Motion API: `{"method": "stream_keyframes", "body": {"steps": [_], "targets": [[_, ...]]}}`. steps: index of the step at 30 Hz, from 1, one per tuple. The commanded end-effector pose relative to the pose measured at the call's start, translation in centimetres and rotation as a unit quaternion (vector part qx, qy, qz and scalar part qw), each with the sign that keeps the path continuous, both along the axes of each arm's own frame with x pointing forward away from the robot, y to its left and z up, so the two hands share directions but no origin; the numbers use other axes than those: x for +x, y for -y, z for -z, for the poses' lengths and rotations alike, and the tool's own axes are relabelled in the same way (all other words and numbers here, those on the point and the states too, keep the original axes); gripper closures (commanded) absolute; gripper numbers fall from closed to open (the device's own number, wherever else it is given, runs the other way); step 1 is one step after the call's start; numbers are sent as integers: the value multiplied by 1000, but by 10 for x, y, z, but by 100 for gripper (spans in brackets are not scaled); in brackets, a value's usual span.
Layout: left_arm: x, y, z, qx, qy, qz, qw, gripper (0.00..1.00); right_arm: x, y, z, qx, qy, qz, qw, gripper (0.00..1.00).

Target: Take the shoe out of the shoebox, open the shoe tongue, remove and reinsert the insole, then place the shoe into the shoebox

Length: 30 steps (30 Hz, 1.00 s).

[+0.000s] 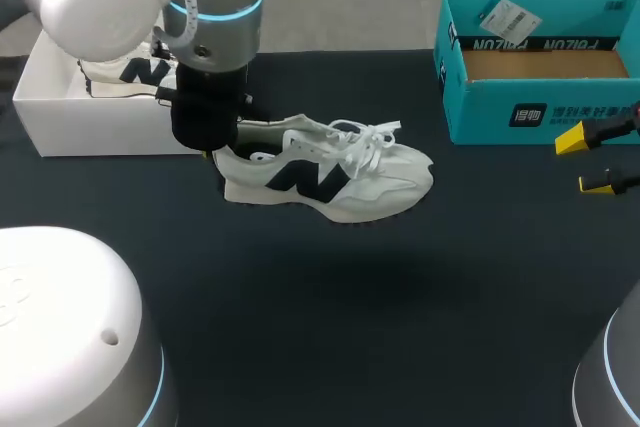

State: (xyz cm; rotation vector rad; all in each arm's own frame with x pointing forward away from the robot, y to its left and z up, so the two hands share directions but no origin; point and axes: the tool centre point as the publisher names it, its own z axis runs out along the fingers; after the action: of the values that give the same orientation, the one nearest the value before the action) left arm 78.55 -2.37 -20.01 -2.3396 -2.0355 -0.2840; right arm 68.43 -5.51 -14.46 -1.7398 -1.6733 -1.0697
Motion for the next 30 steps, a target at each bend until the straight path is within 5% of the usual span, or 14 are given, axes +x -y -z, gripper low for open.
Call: {"method": "stream_keyframes", "body": {"steps": [1,13,30], "targets": [[11,10,27,-8,-14,4,1000,100,-1,0,0,-1,0,1,1000,0],[7,41,89,-1,-47,38,998,100,-1,0,0,-1,0,1,1000,0],[16,53,177,36,-67,20,997,100,-1,0,0,-1,0,1,1000,0]]}}
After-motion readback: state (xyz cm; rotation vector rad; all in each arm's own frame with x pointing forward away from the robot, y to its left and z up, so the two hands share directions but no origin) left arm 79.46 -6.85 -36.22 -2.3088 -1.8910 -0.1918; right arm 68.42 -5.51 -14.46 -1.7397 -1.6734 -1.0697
